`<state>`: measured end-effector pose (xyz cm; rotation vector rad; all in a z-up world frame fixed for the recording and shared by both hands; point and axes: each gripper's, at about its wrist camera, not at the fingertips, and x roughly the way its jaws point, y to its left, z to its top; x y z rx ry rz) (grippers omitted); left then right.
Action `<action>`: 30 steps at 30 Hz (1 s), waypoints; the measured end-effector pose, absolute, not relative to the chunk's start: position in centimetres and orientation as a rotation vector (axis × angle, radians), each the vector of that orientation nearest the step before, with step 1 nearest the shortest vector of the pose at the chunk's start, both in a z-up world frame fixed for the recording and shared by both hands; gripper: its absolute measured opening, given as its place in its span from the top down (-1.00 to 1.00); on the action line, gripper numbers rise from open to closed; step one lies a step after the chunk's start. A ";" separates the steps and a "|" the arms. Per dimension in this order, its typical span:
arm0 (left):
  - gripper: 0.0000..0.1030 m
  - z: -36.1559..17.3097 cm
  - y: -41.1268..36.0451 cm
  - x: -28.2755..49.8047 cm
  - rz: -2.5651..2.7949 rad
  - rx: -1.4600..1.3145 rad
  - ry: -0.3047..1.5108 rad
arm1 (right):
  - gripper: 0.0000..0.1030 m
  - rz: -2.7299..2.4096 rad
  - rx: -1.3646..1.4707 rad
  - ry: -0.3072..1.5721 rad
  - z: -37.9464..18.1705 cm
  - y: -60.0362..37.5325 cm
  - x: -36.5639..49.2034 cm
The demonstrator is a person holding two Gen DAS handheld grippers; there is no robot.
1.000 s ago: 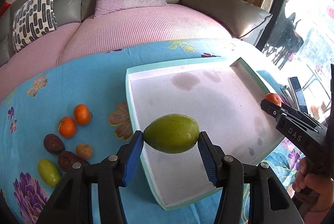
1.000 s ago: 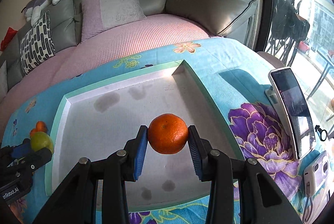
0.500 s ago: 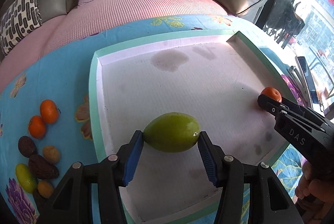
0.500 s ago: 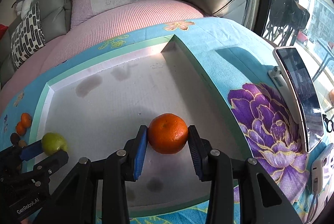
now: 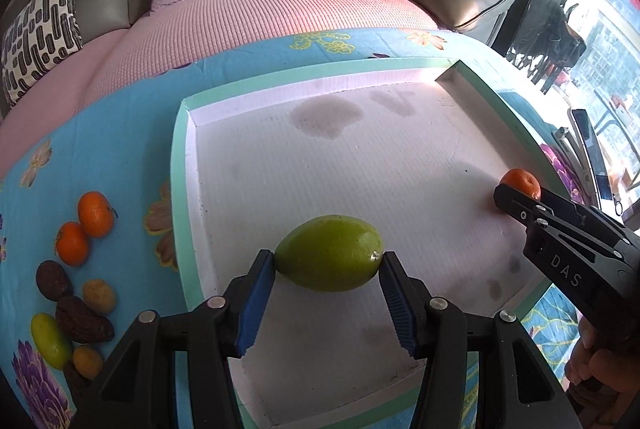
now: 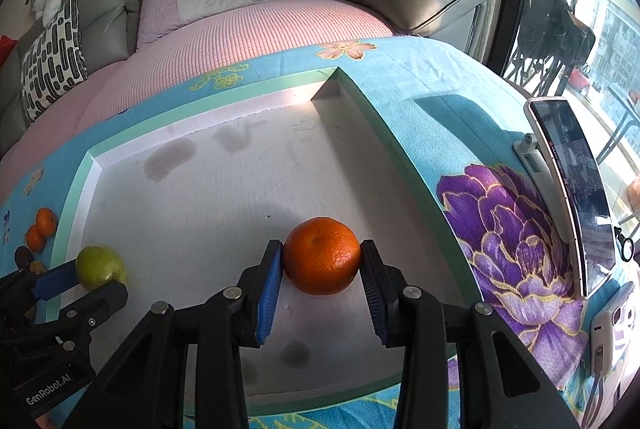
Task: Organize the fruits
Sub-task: 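Carry the tangerine in the right gripper while the left gripper carries the green fruit over the tray, then open the left gripper to drop the green fruit while the right gripper releases the tangerine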
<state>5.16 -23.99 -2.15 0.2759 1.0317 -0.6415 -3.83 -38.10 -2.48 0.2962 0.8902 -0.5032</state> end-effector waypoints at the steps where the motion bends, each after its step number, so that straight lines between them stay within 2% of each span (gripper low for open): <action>1: -0.11 -2.1 -24.0 5.1 -0.641 0.278 1.033 | 0.21 -0.503 0.294 0.891 -2.5 -38.1 -3.8; 11: -0.13 -0.8 -23.9 4.8 -0.642 0.282 1.013 | 0.20 -0.501 0.275 0.875 -1.9 -37.7 -4.0; 15: -0.13 0.3 -23.6 4.4 -0.648 0.275 0.987 | 0.09 -0.507 0.269 0.858 -1.3 -37.7 -4.3; 30: -0.13 4.0 -18.3 4.4 -0.590 0.202 0.881 | 0.09 -0.500 0.233 0.799 1.5 -36.5 -5.0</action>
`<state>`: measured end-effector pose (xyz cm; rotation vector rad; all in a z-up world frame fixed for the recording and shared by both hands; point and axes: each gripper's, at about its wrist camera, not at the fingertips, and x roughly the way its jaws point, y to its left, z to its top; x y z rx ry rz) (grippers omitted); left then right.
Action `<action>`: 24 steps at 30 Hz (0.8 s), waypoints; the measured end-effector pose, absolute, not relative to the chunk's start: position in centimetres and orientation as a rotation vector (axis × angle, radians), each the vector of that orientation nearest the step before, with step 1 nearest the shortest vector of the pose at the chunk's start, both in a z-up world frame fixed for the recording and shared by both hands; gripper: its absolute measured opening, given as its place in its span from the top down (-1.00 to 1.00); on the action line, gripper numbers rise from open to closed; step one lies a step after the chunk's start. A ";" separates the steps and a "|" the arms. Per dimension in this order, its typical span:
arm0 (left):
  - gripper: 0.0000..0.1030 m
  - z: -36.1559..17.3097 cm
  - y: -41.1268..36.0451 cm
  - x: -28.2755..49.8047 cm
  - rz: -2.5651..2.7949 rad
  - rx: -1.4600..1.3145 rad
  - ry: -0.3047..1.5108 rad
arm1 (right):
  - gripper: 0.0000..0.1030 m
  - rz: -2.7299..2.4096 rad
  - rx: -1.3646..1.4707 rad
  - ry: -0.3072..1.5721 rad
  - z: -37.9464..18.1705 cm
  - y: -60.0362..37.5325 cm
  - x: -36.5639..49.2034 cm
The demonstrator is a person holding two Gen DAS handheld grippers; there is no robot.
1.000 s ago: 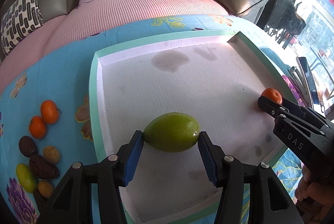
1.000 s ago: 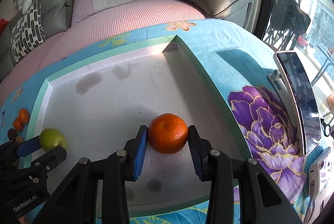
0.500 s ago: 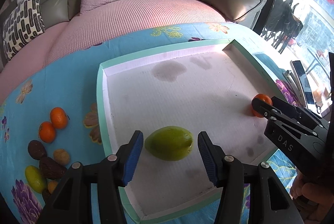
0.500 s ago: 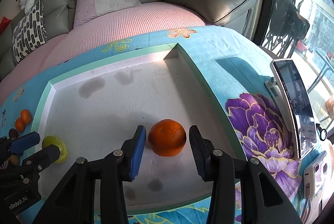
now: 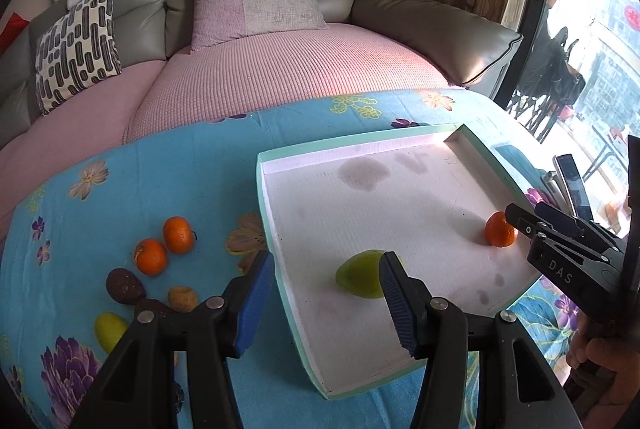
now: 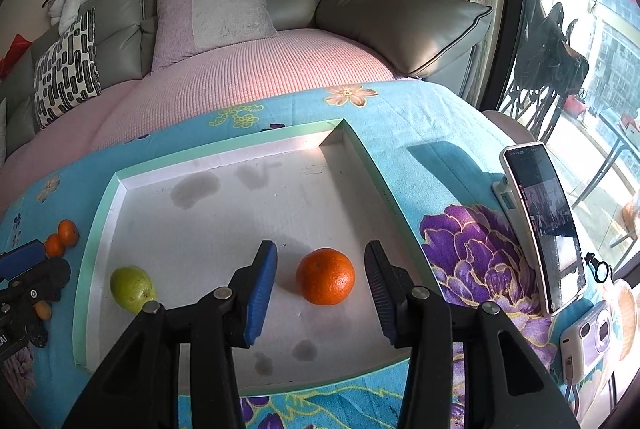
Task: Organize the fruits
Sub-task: 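Open the left gripper to drop the green fruit while the right gripper releases the tangerine, then move both grippers back from the tray toward the fruit pile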
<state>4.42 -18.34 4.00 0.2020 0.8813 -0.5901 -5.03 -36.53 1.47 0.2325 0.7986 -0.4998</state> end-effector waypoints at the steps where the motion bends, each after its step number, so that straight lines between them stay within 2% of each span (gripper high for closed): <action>1: -0.13 3.9 -18.0 4.6 -0.581 0.198 0.881 | 0.09 -0.497 0.229 0.803 1.4 -36.4 -4.9; 20: -0.14 1.9 -14.1 6.4 -0.475 0.141 0.913 | 0.09 -0.430 0.182 0.838 0.7 -33.9 -3.6; 24: -0.30 1.7 -14.0 6.6 -0.462 0.142 0.915 | 0.09 -0.429 0.181 0.838 0.7 -33.9 -3.5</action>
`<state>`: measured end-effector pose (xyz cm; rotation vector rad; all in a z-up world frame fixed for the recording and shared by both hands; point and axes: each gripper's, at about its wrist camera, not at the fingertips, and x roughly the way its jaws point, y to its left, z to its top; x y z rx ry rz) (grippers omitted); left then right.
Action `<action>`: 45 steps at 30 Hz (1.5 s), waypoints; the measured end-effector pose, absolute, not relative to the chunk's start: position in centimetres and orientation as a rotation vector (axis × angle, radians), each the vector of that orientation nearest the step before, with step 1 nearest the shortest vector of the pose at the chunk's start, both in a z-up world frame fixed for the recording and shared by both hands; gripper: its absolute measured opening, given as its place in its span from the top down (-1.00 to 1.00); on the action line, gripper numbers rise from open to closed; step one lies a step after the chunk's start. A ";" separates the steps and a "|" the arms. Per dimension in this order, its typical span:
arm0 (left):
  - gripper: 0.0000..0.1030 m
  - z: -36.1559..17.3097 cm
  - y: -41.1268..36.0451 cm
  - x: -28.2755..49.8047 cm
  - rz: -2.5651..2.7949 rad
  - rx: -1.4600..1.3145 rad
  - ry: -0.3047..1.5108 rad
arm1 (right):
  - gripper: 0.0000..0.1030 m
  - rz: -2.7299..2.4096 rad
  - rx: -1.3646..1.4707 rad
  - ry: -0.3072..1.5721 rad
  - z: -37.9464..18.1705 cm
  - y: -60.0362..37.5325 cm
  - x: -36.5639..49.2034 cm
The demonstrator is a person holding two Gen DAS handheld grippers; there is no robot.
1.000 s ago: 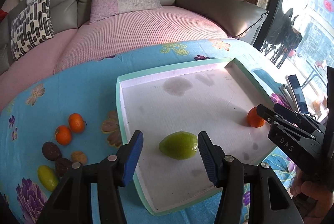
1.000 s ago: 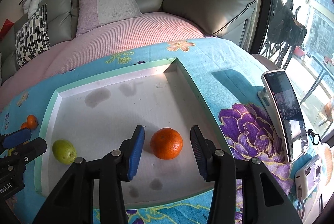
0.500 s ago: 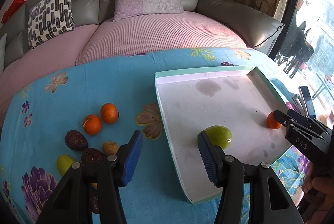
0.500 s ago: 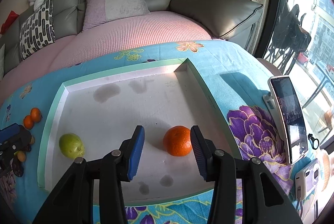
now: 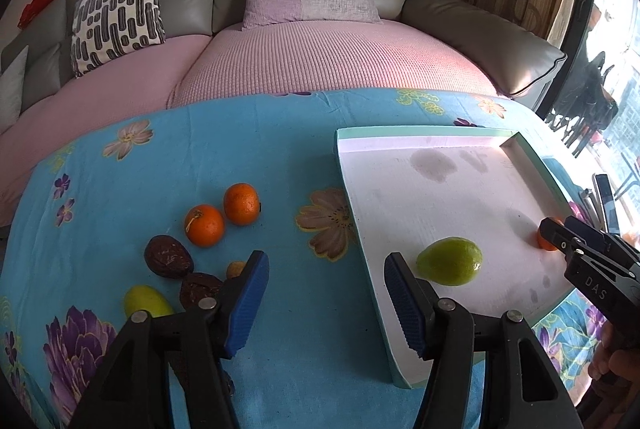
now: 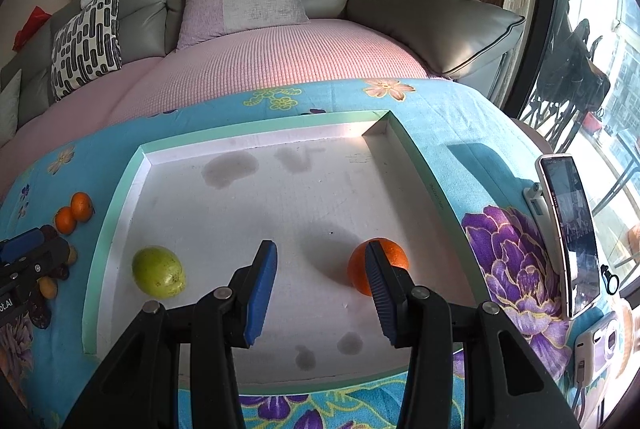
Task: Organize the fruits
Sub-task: 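Move both grippers back from the tray toward the fruit pile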
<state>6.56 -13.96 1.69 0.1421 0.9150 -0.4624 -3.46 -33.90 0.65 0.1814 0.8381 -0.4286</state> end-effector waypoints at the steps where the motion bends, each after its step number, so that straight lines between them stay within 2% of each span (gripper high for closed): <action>1: -0.33 1.6 -13.9 6.6 -0.458 0.142 0.916 | 0.06 -0.430 0.182 0.839 0.6 -33.9 -3.5; 2: -0.50 1.6 -13.8 6.7 -0.451 0.142 0.917 | -0.18 -0.434 0.181 0.841 0.5 -34.0 -3.4; 3: -0.75 1.5 -13.8 6.8 -0.439 0.142 0.915 | -0.53 -0.438 0.180 0.841 0.4 -34.1 -3.4; 5: -1.00 1.4 -13.6 6.9 -0.412 0.147 0.909 | -0.76 -0.445 0.173 0.834 0.4 -34.1 -3.5; 11: -1.00 1.0 -12.8 7.3 -0.361 0.146 0.898 | -0.78 -0.449 0.181 0.825 0.1 -34.4 -3.6; 14: -1.00 1.0 -12.4 7.3 -0.344 0.145 0.882 | -0.87 -0.438 0.188 0.793 0.4 -34.2 -3.8; 22: -1.00 1.3 -11.3 7.4 -0.308 0.126 0.872 | -0.87 -0.383 0.158 0.697 1.6 -32.8 -3.8; 30: -1.00 2.1 -9.2 7.3 -0.291 0.116 0.817 | -0.87 -0.353 0.136 0.689 1.7 -31.1 -2.9; 36: -1.00 2.7 -7.0 7.7 -0.258 0.077 0.797 | -0.87 -0.322 0.113 0.749 1.1 -29.5 -1.7; 45: -1.00 3.5 -3.8 8.1 -0.242 0.029 0.795 | -0.87 -0.212 0.106 0.721 1.5 -25.9 -0.3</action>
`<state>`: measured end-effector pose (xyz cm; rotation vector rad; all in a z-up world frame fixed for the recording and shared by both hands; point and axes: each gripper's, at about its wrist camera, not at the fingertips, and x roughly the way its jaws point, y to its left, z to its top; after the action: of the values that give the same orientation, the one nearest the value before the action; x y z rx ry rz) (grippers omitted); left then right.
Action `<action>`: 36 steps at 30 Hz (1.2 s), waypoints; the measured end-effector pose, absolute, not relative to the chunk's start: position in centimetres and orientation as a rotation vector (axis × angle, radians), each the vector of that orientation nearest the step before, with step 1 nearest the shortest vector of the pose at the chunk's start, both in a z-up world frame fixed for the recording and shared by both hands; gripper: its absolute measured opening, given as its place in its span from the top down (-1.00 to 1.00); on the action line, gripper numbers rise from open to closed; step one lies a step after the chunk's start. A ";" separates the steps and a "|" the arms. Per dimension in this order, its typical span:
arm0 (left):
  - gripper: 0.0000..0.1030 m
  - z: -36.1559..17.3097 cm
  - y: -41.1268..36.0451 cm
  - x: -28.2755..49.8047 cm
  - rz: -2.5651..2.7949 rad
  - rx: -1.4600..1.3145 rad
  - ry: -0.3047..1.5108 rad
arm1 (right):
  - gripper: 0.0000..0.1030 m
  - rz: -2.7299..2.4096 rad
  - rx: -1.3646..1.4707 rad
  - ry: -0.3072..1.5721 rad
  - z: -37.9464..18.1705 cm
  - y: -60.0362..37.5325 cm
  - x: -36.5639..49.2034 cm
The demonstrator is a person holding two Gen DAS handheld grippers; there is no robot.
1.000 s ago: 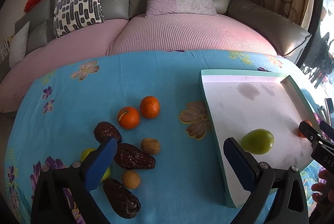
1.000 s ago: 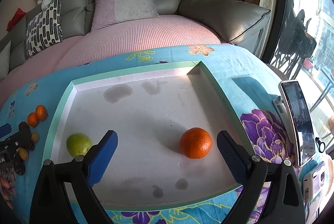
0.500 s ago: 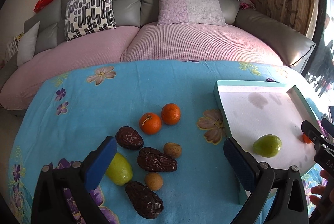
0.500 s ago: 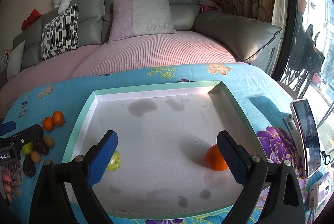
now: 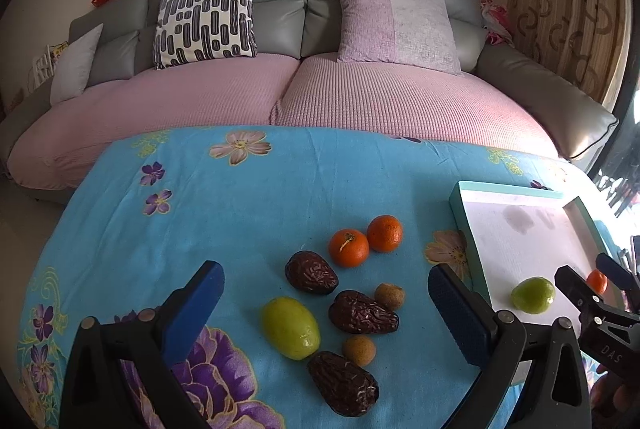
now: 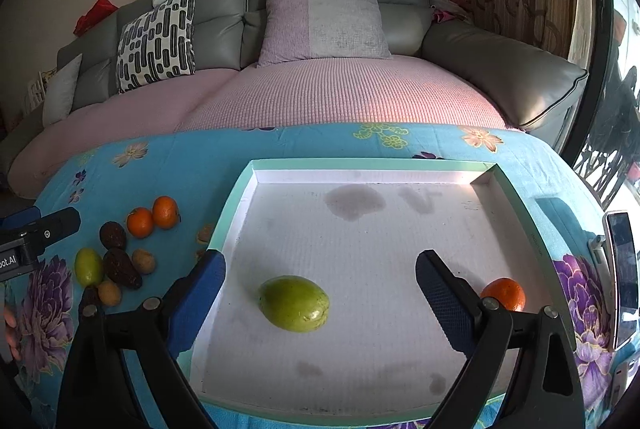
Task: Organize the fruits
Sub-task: 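Move both grippers back from the tray toward the fruit pile, then grasp the second green fruit with the left gripper while the right gripper approaches the dates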
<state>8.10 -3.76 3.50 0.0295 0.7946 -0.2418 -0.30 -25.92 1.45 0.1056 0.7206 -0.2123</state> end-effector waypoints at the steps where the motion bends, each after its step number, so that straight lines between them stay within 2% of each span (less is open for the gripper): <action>1: -1.00 3.5 -3.5 8.1 -0.241 0.022 0.796 | -0.87 -0.207 0.103 0.720 1.4 -25.5 -0.1; 18: -1.00 4.3 3.6 8.5 -0.165 -0.103 0.772 | -0.85 -0.084 0.180 0.681 1.4 -20.5 1.7; 23: -1.00 3.2 5.1 8.9 -0.136 -0.130 0.816 | -0.62 -0.016 0.145 0.717 0.5 -17.5 2.8; 28: -0.99 1.1 5.4 9.6 -0.142 -0.158 0.877 | -0.54 0.001 0.117 0.755 -0.5 -15.9 3.5; 33: -0.81 -0.7 4.7 10.1 -0.181 -0.183 0.938 | -0.52 -0.028 0.107 0.762 -0.7 -16.3 3.5; 36: -0.79 -1.6 3.4 10.2 -0.232 -0.181 0.971 | -0.52 -0.035 0.110 0.762 -0.7 -16.6 3.4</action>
<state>10.21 3.40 -1.56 -0.1805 0.9706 -0.2319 3.35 -16.57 -0.68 0.1096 0.7619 -0.0353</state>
